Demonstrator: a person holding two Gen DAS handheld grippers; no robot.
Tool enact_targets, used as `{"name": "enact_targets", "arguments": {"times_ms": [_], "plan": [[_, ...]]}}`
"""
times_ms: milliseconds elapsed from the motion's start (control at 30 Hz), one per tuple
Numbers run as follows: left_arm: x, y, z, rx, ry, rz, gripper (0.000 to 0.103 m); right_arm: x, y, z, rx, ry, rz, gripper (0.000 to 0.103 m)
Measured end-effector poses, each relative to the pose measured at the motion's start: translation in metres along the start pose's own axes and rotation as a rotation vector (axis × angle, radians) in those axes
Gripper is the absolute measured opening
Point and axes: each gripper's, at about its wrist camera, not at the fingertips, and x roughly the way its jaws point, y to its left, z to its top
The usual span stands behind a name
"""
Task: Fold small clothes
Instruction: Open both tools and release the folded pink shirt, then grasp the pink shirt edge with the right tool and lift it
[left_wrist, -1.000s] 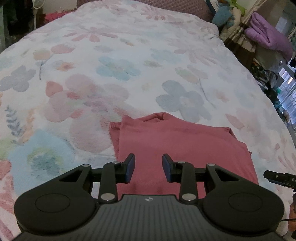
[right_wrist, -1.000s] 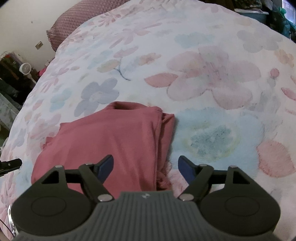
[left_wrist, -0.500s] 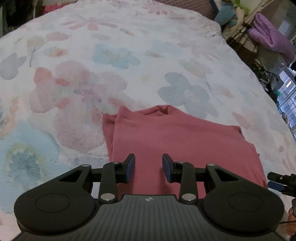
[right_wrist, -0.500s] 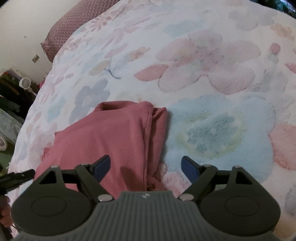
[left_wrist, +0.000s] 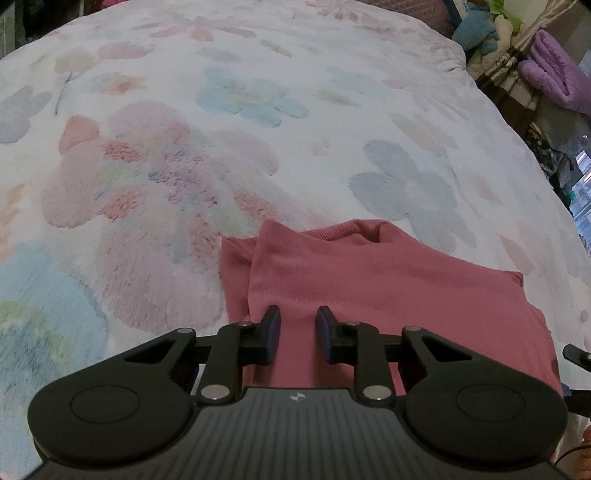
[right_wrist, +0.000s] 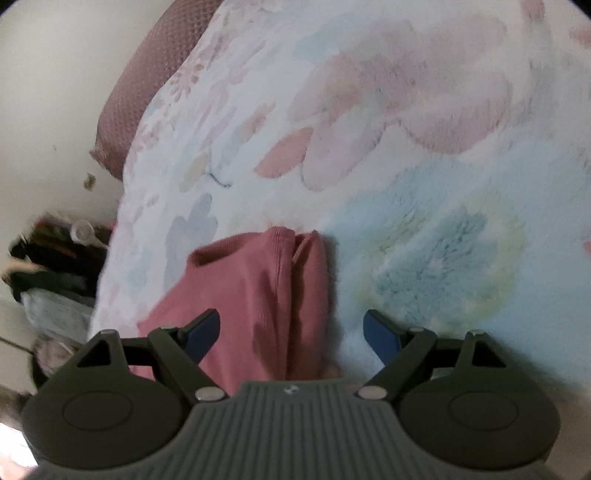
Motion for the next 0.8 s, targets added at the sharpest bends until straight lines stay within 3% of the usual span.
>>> {"name": "enact_targets", "arguments": {"times_ms": [133,200,233,300,433,633,800], "plan": [[0.004,0.000,0.005,-0.008,-0.013,-0.001,0.029,0.014,-0.008,0.007,0.081,-0.015,0.032,0.062],[0.001,0.000,0.006,-0.007,-0.024,-0.015,0.029,0.021,-0.007,0.009,0.091,-0.009,0.039,0.037],[-0.002,0.000,0.006,-0.006,-0.031,-0.021,0.029,0.024,-0.006,0.010,0.089,0.001,0.047,0.033],[-0.010,0.001,0.008,-0.005,-0.050,-0.030,0.029,0.026,0.000,0.010,0.063,0.005,0.058,0.012],[-0.027,0.003,0.011,0.000,-0.096,-0.033,0.029,0.016,0.023,0.010,-0.037,-0.042,0.051,0.009],[-0.048,0.008,0.011,0.013,-0.140,-0.022,0.029,-0.007,0.094,0.003,-0.236,-0.070,0.005,0.008],[-0.062,0.016,0.006,0.008,-0.163,-0.037,0.029,-0.005,0.163,-0.015,-0.355,-0.029,0.019,0.008]]}}
